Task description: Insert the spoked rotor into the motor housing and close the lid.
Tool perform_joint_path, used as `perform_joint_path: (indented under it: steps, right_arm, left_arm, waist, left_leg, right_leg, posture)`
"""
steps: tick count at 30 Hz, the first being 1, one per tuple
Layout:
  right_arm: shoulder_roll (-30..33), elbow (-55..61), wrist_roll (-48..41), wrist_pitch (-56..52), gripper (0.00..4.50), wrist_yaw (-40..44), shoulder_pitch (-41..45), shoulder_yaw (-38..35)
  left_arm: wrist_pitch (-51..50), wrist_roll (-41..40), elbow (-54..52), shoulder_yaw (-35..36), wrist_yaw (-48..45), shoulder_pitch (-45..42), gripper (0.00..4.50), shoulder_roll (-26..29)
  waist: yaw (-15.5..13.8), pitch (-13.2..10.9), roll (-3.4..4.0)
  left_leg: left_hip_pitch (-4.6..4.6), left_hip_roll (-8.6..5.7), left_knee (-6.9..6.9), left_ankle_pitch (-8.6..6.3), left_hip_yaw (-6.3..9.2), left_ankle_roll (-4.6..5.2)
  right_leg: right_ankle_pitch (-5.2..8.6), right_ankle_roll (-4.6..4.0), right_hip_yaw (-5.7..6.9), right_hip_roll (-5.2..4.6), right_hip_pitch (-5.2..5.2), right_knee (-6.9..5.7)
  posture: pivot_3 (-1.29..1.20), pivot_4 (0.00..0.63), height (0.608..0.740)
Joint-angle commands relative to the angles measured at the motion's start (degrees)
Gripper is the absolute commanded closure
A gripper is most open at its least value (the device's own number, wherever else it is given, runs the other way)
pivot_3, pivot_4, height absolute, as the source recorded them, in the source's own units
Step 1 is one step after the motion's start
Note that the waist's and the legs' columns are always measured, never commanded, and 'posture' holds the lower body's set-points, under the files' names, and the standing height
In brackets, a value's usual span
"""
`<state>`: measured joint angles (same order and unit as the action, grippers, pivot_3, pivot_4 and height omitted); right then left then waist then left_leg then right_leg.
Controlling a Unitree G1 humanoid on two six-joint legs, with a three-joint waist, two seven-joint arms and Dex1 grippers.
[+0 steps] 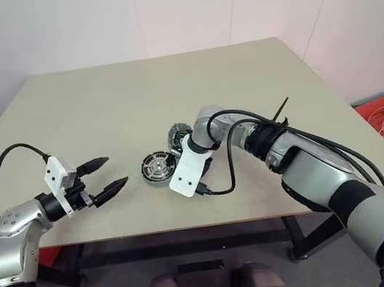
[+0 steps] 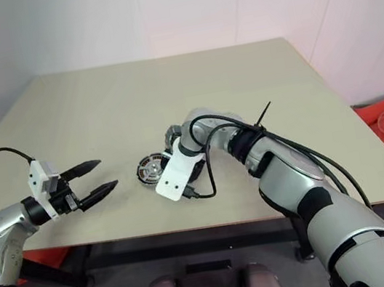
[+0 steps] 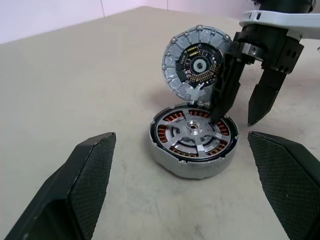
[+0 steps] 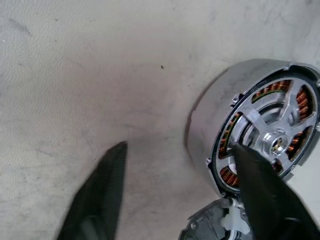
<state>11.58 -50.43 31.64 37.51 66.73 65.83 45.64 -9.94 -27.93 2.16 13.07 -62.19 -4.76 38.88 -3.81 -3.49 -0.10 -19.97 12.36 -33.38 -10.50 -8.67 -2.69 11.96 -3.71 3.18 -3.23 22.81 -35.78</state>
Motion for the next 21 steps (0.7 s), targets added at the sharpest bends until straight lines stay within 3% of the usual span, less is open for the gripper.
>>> perform_joint_path:
  steps: [1, 8, 21]
  right_arm:
    - [-0.7, 0.6, -0.1, 0.4, 1.91, 0.4, 0.1, -0.3]
    - [-2.2, 1.7, 0.6, -1.7, 4.41, 0.5, 0.3, -0.8]
    - [-1.9, 11.7, 1.7, -16.9, 4.48, 2.1, -0.8, -3.4]
  left_arm:
    - [0.0, -0.8, -2.0, 1.0, 0.4, -0.9, 0.0, 0.4]
    - [0.1, -0.6, -1.9, 0.7, 0.8, -1.4, 0.0, 0.1]
    - [0.2, -0.3, -1.5, 0.0, 1.0, -2.2, 0.0, -0.6]
  waist:
    - [0.0, 0.0, 0.0]
    - [0.0, 0.0, -0.02]
    - [0.0, 0.0, 0.02]
  left_leg:
    - [0.0, 0.02, 0.0, 0.01, 0.0, -0.02]
    - [0.04, 0.02, 0.01, 0.03, 0.0, -0.05]
    - [0.1, 0.31, 0.01, 0.16, 0.01, -0.26]
  right_leg:
    - [-0.01, -0.02, 0.0, 0.01, 0.01, 0.0]
    - [-0.02, -0.03, 0.0, 0.01, -0.03, 0.0]
    - [-0.13, -0.22, 0.0, 0.29, 0.02, -0.03]
  posture:
    - [0.0, 0.0, 0.74]
    - [0.0, 0.0, 0.74]
    - [0.0, 0.0, 0.74]
